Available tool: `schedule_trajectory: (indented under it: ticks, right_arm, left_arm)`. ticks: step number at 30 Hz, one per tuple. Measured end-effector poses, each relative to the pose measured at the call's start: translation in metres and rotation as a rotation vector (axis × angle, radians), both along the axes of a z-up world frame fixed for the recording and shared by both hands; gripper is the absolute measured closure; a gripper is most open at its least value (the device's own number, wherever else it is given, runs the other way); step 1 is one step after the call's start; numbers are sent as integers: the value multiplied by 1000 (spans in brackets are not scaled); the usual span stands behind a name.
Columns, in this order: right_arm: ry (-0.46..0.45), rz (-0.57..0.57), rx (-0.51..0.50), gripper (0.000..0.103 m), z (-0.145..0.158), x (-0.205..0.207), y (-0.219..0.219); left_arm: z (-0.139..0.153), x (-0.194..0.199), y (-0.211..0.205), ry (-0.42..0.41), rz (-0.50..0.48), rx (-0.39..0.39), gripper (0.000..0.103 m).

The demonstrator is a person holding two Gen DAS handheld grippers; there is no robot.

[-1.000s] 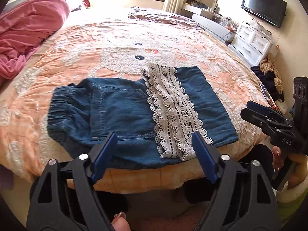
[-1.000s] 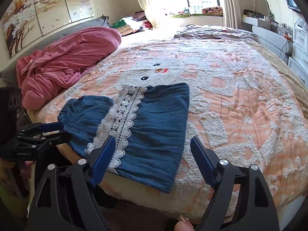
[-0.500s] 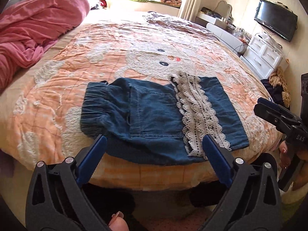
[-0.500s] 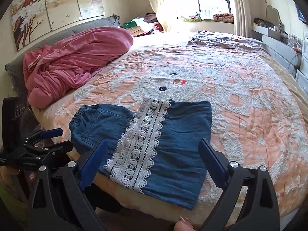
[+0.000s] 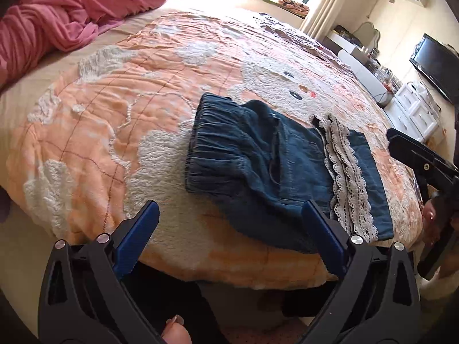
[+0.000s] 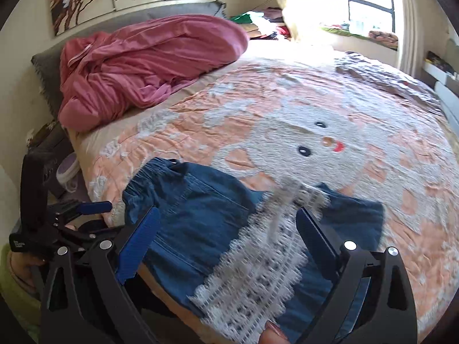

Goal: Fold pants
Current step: 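Grasp the elastic waistband with the left gripper and lift it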

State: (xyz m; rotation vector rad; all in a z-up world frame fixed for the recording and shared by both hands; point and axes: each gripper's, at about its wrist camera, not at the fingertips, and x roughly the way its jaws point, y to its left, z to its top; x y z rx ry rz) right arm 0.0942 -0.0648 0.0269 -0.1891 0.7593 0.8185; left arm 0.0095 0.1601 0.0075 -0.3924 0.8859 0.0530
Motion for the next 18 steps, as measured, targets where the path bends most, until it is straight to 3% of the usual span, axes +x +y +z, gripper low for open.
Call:
schedule_trajectory:
  ticks: [9,18]
  right_arm:
    - [147,174,-44,8,-20,33,77]
    - [230,287,-111,9,-44,54,134]
  left_arm:
    - [-13,5,6,-1,-5,-63,10]
    - [-26,15,8,6,-11,-95,10]
